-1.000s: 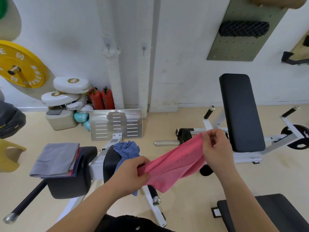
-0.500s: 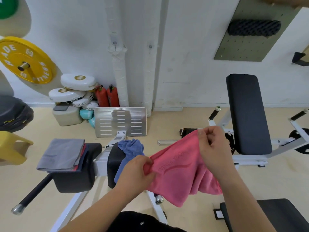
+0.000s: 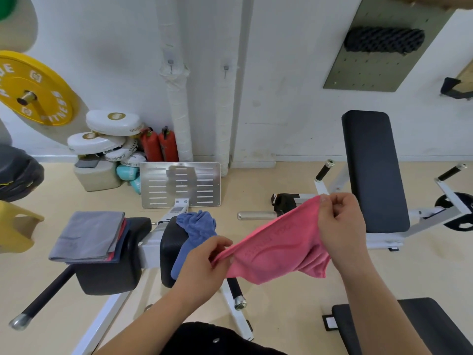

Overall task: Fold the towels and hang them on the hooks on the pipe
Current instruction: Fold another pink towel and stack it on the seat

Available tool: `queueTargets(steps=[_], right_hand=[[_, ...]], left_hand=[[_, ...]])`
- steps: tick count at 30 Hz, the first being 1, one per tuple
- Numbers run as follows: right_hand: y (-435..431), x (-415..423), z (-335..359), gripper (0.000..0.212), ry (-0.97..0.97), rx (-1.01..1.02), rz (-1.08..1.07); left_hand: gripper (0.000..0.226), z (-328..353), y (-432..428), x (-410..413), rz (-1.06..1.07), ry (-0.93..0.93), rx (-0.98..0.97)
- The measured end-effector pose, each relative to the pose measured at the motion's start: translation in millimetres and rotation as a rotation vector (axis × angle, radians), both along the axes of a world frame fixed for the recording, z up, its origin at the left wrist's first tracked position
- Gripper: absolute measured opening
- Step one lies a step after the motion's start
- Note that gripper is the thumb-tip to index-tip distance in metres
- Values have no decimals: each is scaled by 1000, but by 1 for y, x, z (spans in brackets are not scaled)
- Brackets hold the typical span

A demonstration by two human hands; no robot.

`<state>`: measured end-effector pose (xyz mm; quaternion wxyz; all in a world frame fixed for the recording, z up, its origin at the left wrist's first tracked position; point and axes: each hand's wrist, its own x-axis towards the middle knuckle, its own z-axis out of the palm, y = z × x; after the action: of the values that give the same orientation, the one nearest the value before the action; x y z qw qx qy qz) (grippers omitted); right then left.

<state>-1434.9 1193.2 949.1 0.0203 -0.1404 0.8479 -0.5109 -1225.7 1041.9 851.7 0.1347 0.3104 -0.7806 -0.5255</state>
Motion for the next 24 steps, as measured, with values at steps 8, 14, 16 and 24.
queueTargets(steps=[8, 14, 16, 24], right_hand=[[6, -14, -47, 14, -171, 78, -117], [13, -15, -45, 25, -176, 100, -112], [13, -12, -40, 24, -167, 101, -105], [8, 7, -17, 16, -122, 51, -51]], left_hand=[[47, 9, 3, 8, -246, 65, -253], [35, 5, 7, 12, -192, 30, -252], [34, 7, 8, 11, -170, -34, -245], [25, 2, 17, 9, -208, -143, -460]])
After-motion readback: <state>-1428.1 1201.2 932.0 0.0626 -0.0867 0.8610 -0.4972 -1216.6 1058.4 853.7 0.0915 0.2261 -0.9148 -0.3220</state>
